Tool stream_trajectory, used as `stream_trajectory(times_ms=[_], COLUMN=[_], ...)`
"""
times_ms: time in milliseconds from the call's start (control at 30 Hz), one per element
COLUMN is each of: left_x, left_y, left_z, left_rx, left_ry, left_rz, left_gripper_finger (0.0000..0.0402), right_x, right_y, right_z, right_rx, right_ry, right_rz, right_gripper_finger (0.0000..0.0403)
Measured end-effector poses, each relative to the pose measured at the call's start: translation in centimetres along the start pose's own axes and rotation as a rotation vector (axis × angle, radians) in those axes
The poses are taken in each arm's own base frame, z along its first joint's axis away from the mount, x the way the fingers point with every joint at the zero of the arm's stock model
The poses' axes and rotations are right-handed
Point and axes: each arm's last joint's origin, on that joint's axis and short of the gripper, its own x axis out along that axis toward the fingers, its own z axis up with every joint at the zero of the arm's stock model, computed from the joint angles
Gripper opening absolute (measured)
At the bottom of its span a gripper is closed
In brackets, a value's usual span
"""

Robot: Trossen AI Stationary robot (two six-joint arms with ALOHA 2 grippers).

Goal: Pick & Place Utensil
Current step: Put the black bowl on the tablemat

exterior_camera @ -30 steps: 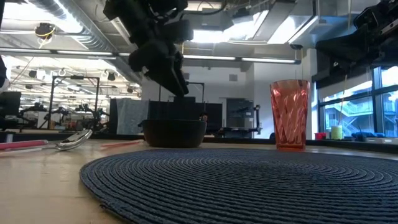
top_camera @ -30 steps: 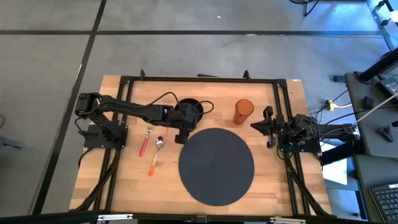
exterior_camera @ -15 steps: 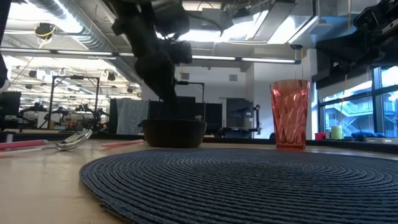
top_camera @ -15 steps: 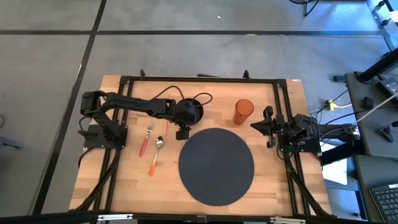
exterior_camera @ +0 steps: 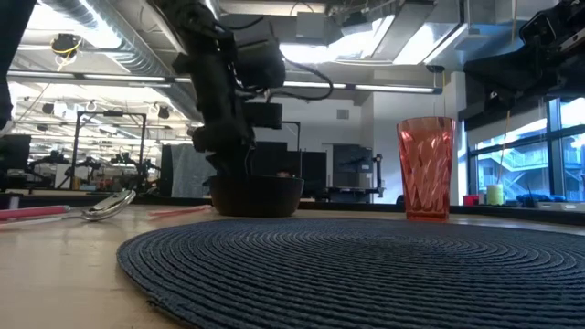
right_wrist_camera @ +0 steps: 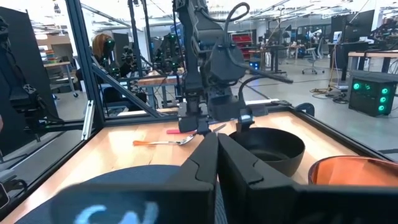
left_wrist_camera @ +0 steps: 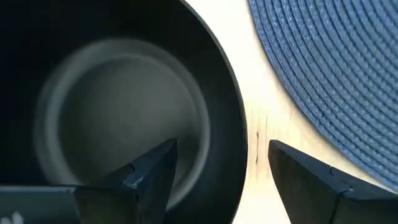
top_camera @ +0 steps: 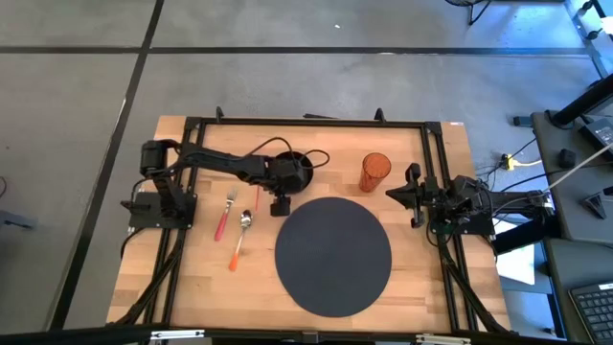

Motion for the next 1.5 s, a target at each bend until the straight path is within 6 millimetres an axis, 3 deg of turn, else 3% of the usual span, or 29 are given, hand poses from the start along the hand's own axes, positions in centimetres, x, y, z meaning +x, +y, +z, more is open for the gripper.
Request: stream_trajectory(times_ms=[167,267,600,867,1033,1200,1500], left_x=[0.1,0.1,0.1,-1.1,-3.5,-4.9,-4.2], left_y=[0.0,0.1,-0.3,-2.4,-5.6,-10.5,-17.8], left_z=[0.0,-0.1,0.0,1.2,3.6,4.9,7.3], left_rx=[0.020,0.013,0.046,0.137,0.219,0.418,0.633], left_ry=[0.002,0.006,0.004,-0.001,-0.073,-0.136,-0.176], left_rz=[-0.001,0.000,-0.004,0.062,0.030,-0.031,-0.185], left_gripper_finger=[0.0239,0.0212,0.0014,0.0004,0.0004,0.0004,0.0003], right_x=[0.0,0.0,0.0,0.0,0.0,0.0,0.0], right_y=[0.0,0.0,0.0,0.0,0.0,0.0,0.0], right_z=[0.0,0.0,0.0,0.0,0.0,0.0,0.0], right_rx=[-0.003,-0.003,0.000,0.000,0.001,0.001,0.006], right_ry=[0.000,0.000,0.000,0.000,0.000,0.001,0.001], right_rz=[0.000,0.000,0.000,0.000,0.000,0.000,-0.001], right_gripper_finger=[0.0010,0.0010,0.0010,0.0010,0.0010,0.0010,0.0010])
